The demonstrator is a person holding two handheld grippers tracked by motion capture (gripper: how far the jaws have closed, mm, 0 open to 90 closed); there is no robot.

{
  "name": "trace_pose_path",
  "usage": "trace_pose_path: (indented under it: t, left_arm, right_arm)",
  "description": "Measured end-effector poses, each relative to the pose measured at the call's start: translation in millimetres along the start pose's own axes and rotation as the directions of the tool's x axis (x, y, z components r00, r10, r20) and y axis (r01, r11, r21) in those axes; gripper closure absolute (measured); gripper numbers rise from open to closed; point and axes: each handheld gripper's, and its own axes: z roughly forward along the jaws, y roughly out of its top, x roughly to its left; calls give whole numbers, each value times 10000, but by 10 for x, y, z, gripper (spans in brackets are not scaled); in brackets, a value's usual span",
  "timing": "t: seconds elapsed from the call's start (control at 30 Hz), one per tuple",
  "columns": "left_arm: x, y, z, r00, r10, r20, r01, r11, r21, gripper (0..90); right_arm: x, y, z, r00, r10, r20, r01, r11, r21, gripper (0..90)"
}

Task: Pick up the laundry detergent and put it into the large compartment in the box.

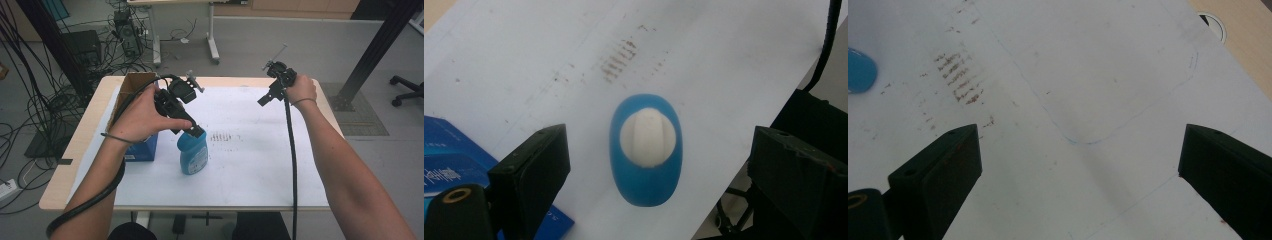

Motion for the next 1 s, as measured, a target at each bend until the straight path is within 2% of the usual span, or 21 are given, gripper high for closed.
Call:
trace_pose_path:
  t: [0.7, 1.0]
  left_arm:
    - [-19, -34, 221, 10000, -21, -53, 22, 9994, 349, 102]
    - [-7, -51, 300, 9997, -54, -228, 63, 9990, 435, 103]
  right_arm:
    - [5, -8, -1, 10000, 83, -36, -83, 10000, -16, 35]
    - [11, -2, 11, 10000, 71, -43, -71, 10000, 46, 35]
